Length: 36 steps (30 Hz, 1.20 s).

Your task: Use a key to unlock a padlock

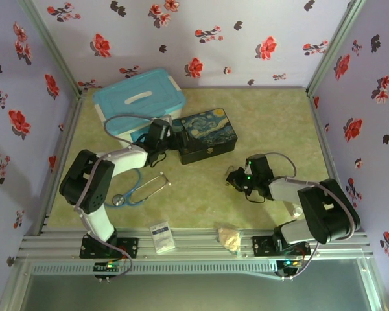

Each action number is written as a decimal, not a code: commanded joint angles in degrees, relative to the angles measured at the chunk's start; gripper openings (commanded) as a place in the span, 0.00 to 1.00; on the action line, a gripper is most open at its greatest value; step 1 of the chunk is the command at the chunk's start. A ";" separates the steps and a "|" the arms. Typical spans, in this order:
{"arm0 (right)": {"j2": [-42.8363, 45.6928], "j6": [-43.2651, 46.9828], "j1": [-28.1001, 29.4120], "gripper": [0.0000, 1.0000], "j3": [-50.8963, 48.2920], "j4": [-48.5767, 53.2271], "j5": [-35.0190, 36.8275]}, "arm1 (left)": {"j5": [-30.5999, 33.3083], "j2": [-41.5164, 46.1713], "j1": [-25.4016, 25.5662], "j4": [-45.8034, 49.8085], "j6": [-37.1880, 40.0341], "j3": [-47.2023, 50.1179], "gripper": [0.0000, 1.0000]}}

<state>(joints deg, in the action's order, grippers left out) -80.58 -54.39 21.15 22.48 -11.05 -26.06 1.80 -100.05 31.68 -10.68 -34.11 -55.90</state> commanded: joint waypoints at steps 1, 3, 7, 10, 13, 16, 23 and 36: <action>-1.69 7.28 -1.91 0.10 0.21 18.46 -0.31 | 0.03 3.55 -0.29 6.42 0.89 2.55 0.77; -0.62 9.52 -2.29 0.13 1.27 22.25 1.68 | 0.18 5.63 -0.28 6.03 0.96 3.42 0.79; 0.16 14.30 -2.56 0.27 4.60 30.38 6.33 | 0.34 8.86 -0.28 6.46 1.44 3.65 0.85; -1.19 15.31 -2.84 0.31 5.82 31.16 6.83 | 0.18 9.43 -0.29 7.91 2.54 2.11 0.88; -1.59 16.26 -3.01 0.32 6.89 32.38 8.23 | 0.14 10.03 -0.30 9.77 3.30 0.99 0.90; -1.19 16.91 -3.04 0.32 7.89 32.05 9.85 | -0.04 12.20 -0.28 10.42 3.43 1.41 0.90; 1.64 21.39 -2.97 0.39 14.98 39.61 19.16 | -2.21 22.07 -0.30 14.59 5.10 3.29 1.00; 21.62 35.33 -3.64 0.99 18.87 31.18 44.81 | 14.27 54.63 -6.13 27.55 16.97 19.79 1.00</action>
<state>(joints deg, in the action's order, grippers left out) -61.06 -25.61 18.13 43.59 24.91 9.54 7.88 -49.04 28.64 10.39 -24.23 -39.81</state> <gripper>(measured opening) 0.992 0.997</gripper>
